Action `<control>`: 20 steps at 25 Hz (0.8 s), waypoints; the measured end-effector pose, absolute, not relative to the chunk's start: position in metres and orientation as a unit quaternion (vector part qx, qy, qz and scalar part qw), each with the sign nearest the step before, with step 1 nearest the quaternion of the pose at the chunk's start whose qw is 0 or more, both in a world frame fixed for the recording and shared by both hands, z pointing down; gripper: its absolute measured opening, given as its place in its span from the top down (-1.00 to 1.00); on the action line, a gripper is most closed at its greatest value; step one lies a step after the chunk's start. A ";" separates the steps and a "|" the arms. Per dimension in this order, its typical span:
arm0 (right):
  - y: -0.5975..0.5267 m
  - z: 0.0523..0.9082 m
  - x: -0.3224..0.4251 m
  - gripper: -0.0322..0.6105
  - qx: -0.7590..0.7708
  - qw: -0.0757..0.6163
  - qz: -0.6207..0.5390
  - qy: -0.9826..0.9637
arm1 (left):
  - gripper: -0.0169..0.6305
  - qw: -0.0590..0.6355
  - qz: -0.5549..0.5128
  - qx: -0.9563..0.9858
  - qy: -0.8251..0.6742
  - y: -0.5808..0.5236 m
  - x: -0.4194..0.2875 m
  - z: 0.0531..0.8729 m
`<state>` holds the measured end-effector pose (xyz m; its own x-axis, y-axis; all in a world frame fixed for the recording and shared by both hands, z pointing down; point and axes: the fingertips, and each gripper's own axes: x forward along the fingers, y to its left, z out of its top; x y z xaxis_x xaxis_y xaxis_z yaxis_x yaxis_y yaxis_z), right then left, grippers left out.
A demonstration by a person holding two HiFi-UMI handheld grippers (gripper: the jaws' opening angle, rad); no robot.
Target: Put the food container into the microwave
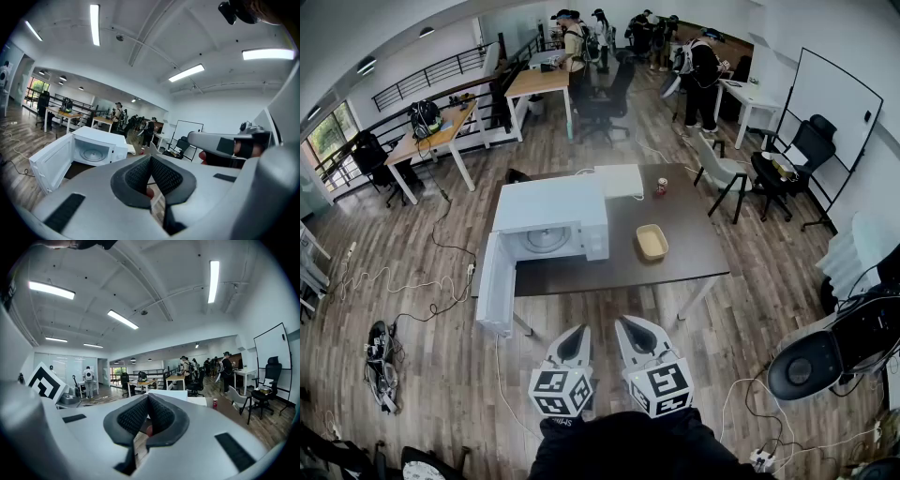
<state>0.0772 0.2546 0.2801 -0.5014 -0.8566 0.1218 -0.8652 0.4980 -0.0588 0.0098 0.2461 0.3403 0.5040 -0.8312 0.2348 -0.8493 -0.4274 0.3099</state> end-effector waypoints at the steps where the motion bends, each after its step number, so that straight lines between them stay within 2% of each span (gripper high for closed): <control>1: 0.254 0.280 0.075 0.83 0.499 0.039 0.053 -0.864 | 0.85 0.196 0.022 0.845 -0.496 0.245 0.009 0.340; 20: 0.251 0.295 0.045 0.83 0.500 0.032 0.078 -0.862 | 0.85 0.209 0.030 0.849 -0.485 0.245 -0.022 0.357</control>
